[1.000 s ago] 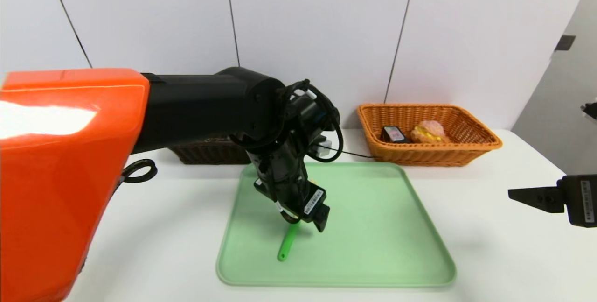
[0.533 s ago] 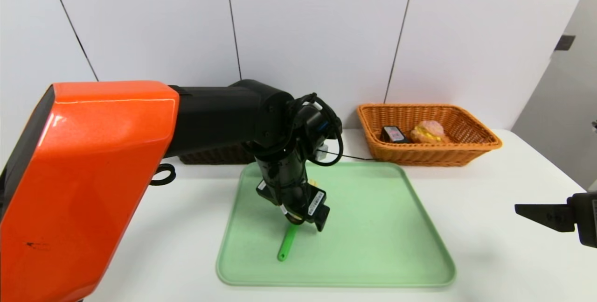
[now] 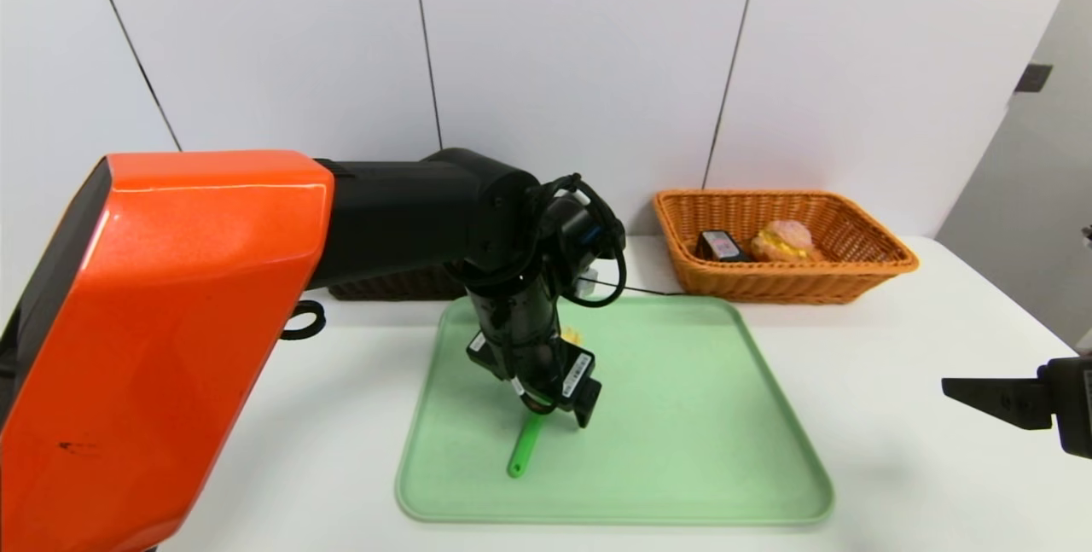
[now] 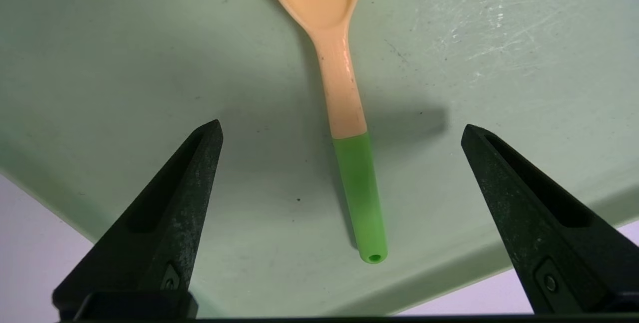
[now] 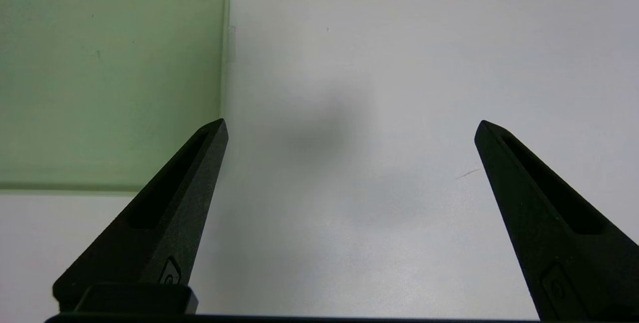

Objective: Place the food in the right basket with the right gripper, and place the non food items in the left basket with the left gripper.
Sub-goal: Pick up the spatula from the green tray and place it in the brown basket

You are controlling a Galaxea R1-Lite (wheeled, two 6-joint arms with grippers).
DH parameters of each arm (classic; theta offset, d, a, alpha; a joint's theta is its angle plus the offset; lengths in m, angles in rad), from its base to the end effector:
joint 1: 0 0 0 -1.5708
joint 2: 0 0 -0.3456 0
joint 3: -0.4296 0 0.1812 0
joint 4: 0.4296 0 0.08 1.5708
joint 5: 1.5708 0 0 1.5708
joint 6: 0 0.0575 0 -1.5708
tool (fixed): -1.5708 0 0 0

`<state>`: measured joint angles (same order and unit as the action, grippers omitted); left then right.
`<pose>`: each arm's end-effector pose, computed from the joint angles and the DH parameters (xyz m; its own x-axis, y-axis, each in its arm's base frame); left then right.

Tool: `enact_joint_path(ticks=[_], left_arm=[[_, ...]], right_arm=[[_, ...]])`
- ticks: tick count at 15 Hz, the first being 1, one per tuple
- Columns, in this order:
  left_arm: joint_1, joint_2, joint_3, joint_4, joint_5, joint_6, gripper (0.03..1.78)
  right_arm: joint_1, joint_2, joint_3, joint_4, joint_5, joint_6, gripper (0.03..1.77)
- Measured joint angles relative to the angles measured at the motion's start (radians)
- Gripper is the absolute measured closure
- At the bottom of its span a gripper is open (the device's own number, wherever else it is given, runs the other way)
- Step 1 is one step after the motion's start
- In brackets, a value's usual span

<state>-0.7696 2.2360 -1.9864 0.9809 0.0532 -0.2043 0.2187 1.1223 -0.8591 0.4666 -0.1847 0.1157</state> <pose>0.3163 -0.3022 0.1748 0.2764 -0.1937 -0.9413 0.5306 0.8474 -0.0186 0.1298 0.0180 0.2504 0.7550 -0.0203 -0.6554 -0.0040 0.9994 -0.0356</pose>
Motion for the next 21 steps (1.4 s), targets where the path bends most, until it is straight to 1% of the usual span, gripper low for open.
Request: enact_joint_path(ticks=[17,18,19,21], left_arm=[[-0.002,0.029,0.000,-0.002,0.003,-0.007,0.12],[-0.002,0.029,0.000,-0.002,0.003,-0.007,0.20],[-0.002,0.030,0.000,-0.004,0.003,-0.011,0.38],[-0.002,0.031,0.000,-0.004,0.003,-0.014,0.68]], right_arm=[[-0.001,-0.001,0.005,0.000,0.001,0.000,0.09],[-0.001,-0.001,0.005,0.000,0.002,0.000,0.09],[-0.001,-0.001,0.005,0.000,0.001,0.000,0.09],[-0.001,-0.003,0.004,0.000,0.002,0.000,0.09]])
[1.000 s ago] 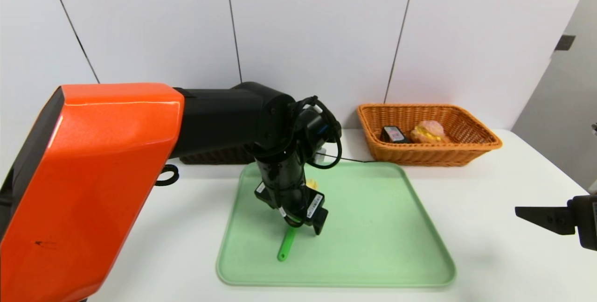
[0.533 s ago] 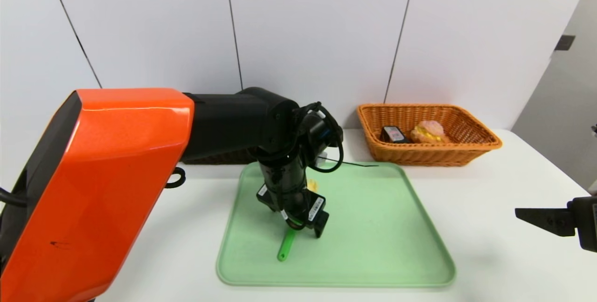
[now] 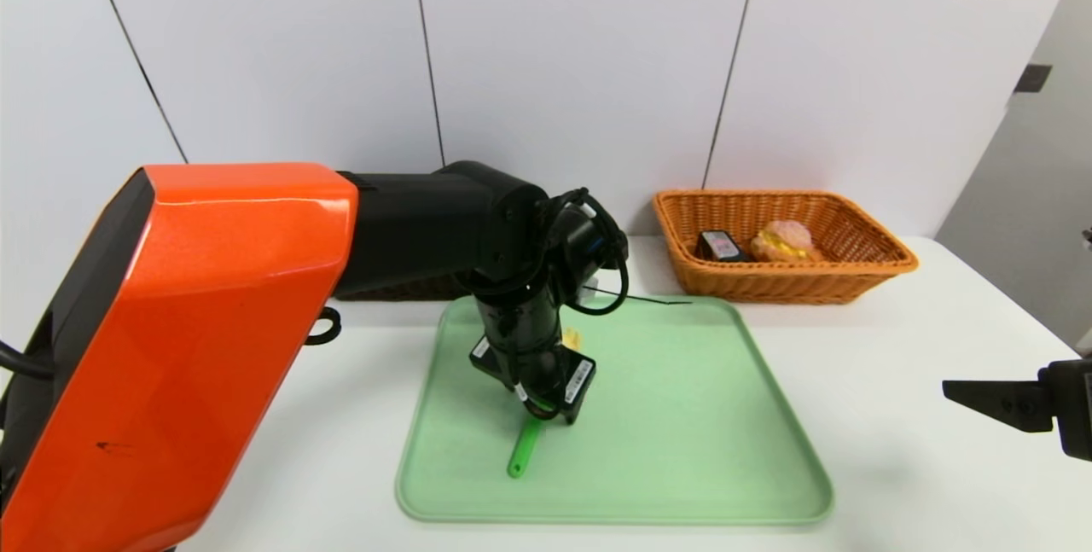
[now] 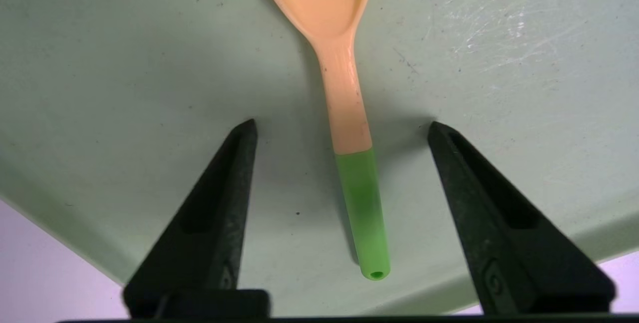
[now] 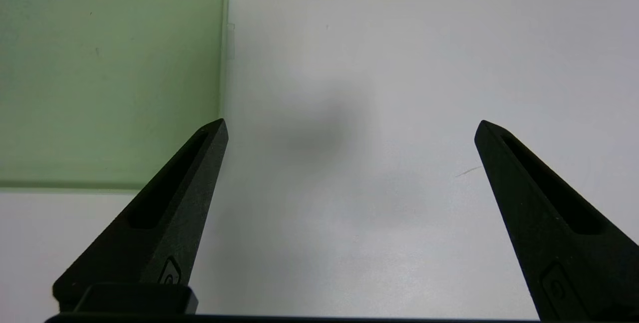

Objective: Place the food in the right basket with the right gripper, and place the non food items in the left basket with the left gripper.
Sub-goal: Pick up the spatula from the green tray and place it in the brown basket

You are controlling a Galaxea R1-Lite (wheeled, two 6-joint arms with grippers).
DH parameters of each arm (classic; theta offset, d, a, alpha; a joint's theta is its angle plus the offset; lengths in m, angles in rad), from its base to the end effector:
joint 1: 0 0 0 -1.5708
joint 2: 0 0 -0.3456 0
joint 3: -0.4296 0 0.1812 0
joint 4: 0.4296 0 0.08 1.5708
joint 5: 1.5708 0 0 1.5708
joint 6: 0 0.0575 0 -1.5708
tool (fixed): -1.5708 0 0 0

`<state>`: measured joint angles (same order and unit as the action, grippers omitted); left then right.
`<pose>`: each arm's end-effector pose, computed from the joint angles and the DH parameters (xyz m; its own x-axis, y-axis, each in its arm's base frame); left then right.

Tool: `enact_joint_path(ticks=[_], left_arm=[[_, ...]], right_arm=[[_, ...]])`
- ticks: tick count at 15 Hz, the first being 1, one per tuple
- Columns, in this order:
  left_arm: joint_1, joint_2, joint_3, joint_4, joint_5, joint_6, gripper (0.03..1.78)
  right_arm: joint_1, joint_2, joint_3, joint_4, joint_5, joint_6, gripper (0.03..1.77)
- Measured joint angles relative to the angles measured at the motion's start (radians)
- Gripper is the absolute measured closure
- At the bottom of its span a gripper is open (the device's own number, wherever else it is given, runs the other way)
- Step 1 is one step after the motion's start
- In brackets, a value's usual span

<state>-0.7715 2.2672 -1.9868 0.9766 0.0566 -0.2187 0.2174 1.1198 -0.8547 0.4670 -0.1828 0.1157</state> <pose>0.3200 -0.3067 0.1614 0.2604 -0.1743 -0.9496 0.5194 0.8544 -0.0144 0.1289 0.0178 0.2494 0.7534 -0.0198 -0.6573 -0.0042 0.9994 -0.0348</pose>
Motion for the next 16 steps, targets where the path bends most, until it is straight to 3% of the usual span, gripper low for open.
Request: enact_joint_path(ticks=[3,4,5,16], left_arm=[[0.000,0.001,0.000,0.000,0.000,-0.011,0.99],[0.000,0.001,0.000,0.002,0.001,-0.014,1.23],[0.000,0.001,0.000,0.003,0.000,-0.014,1.70],[-0.020,-0.079,0.000,-0.033,-0.020,-0.016,1.70]], right_arm=[[0.000,-0.001,-0.003,0.000,0.000,-0.002,0.09],[0.000,-0.001,-0.004,0.000,0.000,-0.002,0.09],[0.000,-0.002,-0.004,0.000,0.000,-0.002,0.09],[0.000,-0.028,0.009,0.001,0.002,-0.002,0.09]])
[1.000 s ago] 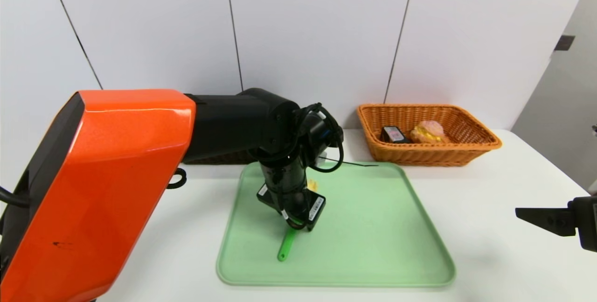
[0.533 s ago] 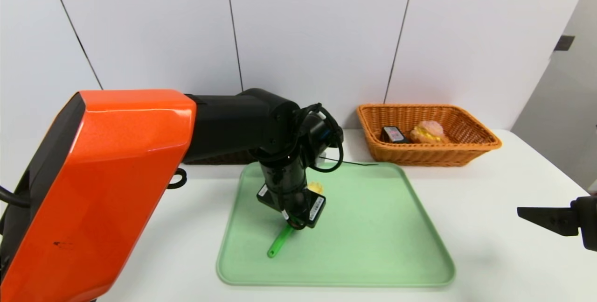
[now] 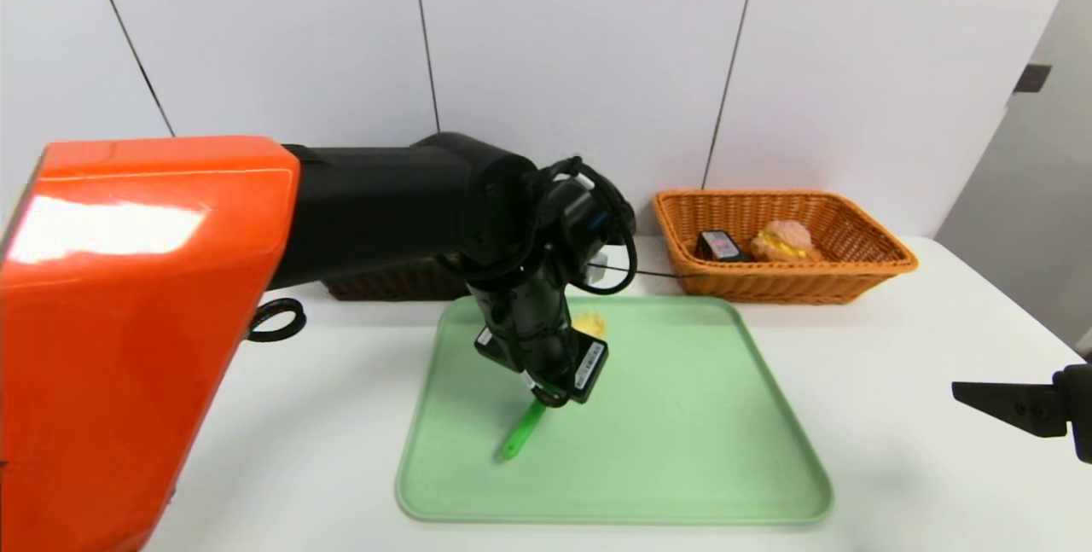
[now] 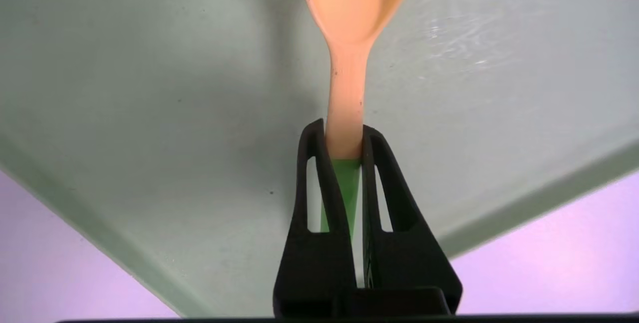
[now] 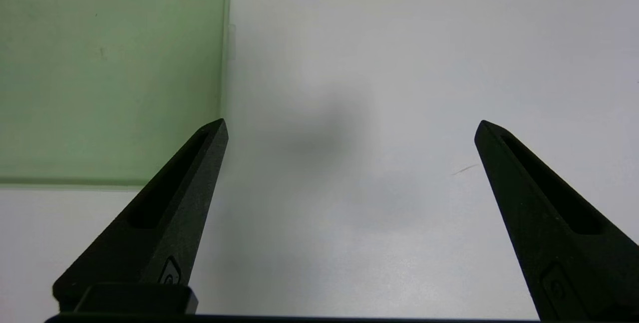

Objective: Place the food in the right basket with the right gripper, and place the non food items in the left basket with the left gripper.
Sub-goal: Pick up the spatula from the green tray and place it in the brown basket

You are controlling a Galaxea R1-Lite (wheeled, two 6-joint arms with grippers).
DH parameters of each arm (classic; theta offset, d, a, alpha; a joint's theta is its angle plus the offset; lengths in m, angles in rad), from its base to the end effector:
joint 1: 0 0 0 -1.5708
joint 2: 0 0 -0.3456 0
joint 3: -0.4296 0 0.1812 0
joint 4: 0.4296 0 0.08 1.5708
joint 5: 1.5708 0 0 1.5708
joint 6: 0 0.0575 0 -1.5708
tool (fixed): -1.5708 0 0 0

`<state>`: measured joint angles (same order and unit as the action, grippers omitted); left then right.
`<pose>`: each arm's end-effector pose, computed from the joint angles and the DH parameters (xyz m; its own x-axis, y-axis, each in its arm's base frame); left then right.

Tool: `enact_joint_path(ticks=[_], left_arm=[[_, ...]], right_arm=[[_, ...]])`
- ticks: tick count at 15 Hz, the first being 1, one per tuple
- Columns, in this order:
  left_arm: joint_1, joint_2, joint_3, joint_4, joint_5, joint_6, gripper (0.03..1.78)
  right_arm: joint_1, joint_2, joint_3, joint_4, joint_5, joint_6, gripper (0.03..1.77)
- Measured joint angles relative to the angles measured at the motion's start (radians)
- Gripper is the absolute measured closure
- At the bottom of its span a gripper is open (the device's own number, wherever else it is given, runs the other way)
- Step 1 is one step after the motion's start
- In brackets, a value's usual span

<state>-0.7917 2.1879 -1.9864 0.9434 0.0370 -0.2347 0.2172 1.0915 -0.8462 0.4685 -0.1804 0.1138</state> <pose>0.3060 -0.3068 0.1976 0.3164 -0.2678 -0.9100 0.5323 0.8442 -0.0633 0.1213 0.0162 0.2505 0.7648 -0.0150 -0.6441 -0.0064 0.9995 -0.0309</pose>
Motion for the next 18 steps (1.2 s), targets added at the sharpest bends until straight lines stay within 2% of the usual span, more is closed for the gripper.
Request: enact_joint_path(ticks=[4,6,8,10,13,16,18], left_arm=[[-0.003,-0.117,0.001,-0.119,-0.019,-0.092,1.70],[0.013,-0.184,0.001,-0.212,-0.017,-0.192,1.70],[0.064,-0.246,0.001,-0.275,-0.008,-0.312,1.70],[0.153,-0.290,0.002,-0.291,0.028,-0.398,1.70],[0.309,-0.309,0.011,-0.296,0.086,-0.443,1.70],[0.462,-0.277,0.014,-0.349,0.096,-0.488,1.70],[0.533,-0.232,0.015,-0.411,0.096,-0.540,1.70]], right_arm=[[-0.005,-0.003,0.008,0.000,0.000,0.001,0.09],[-0.006,0.000,0.011,-0.001,-0.002,0.002,0.09],[-0.010,0.002,0.014,-0.002,-0.004,0.002,0.09],[-0.011,0.003,0.015,-0.001,-0.004,0.001,0.09],[-0.013,0.002,0.016,-0.001,-0.007,0.001,0.09],[-0.013,0.002,0.016,0.000,-0.009,-0.001,0.09],[-0.013,0.001,0.016,0.000,-0.009,-0.003,0.09]])
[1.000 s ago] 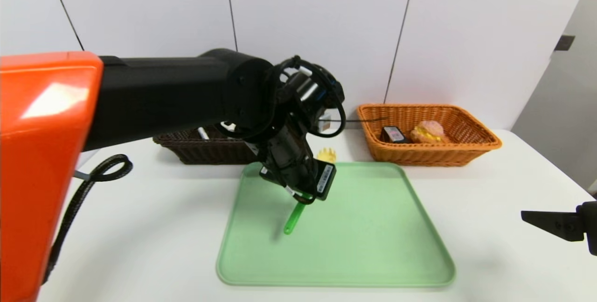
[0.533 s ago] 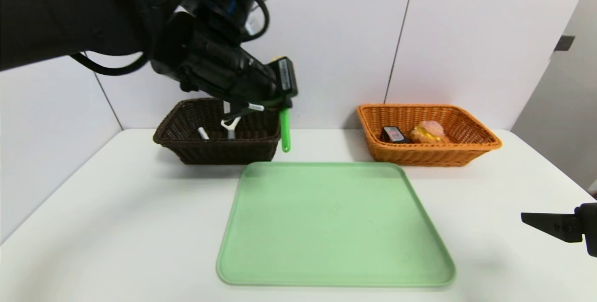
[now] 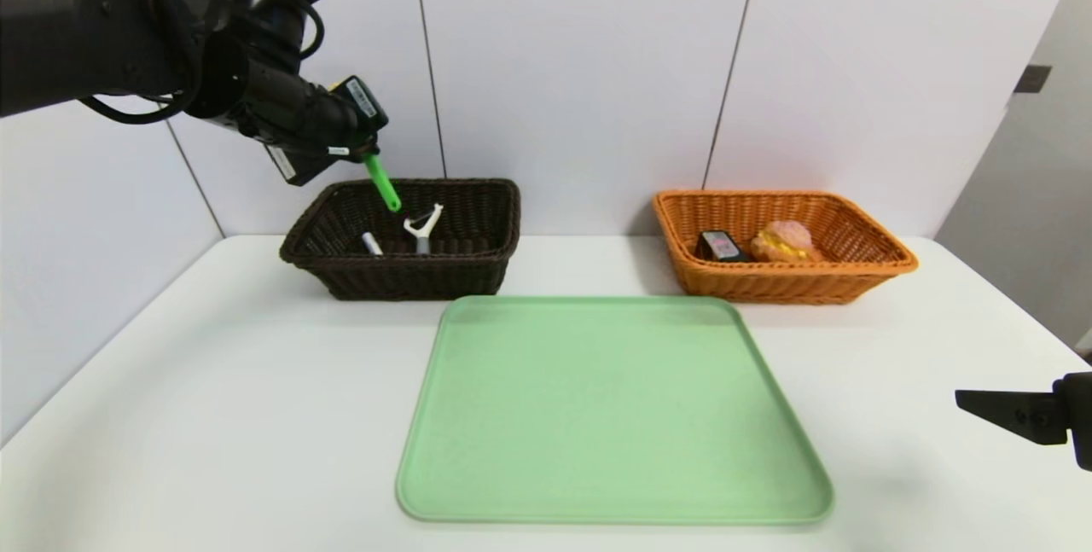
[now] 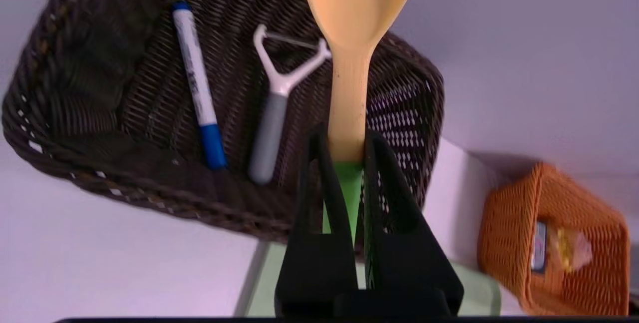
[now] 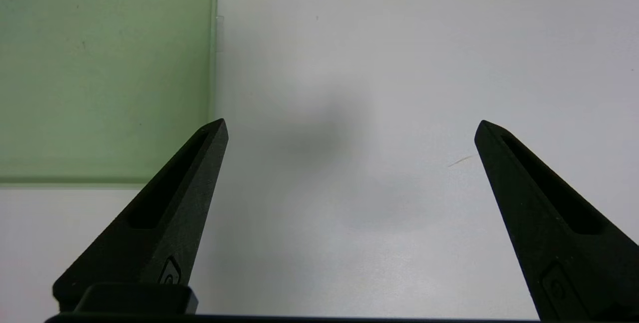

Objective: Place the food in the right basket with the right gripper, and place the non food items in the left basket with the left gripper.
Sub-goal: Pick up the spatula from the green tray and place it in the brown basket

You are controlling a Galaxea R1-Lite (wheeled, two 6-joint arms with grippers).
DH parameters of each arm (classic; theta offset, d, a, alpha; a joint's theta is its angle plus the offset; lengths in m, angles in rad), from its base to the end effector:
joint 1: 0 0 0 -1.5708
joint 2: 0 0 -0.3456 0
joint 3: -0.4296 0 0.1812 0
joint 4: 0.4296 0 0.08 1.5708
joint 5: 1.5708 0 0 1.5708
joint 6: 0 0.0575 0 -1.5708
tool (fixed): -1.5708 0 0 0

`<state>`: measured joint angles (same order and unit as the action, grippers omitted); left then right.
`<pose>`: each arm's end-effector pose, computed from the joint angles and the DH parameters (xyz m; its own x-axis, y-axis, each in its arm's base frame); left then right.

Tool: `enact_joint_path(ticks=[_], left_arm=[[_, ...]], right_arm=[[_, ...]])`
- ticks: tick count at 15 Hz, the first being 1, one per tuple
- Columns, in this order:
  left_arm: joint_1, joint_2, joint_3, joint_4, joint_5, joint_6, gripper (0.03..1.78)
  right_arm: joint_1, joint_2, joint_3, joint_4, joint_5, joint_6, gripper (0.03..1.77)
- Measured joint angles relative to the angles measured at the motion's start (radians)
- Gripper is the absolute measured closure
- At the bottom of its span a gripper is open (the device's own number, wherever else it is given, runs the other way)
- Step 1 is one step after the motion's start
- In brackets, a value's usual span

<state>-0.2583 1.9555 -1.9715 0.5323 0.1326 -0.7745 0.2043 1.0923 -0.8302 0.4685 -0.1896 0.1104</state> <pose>0.4006 -0.0980 0.3308 0.8672 -0.0924 -0.4893 -0.2323 0.7942 -0.5615 0.1209 0.0140 0.2459 0.7545 -0.0362 -0.6554 0.0106 0.9990 -0.0429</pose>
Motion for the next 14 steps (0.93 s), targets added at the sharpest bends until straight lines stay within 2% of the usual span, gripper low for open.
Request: enact_joint_path(ticks=[5,10,14], left_arm=[[0.054,0.131,-0.004,-0.109,0.001,-0.091,1.70],[0.053,0.211,-0.004,-0.112,-0.004,-0.149,1.70],[0.053,0.244,-0.004,-0.117,-0.004,-0.148,1.70]], right_arm=[[-0.001,0.000,0.000,0.001,-0.001,-0.001,0.09],[-0.001,-0.001,0.010,0.001,-0.001,-0.001,0.09],[-0.001,-0.001,0.018,0.000,-0.001,-0.001,0.09]])
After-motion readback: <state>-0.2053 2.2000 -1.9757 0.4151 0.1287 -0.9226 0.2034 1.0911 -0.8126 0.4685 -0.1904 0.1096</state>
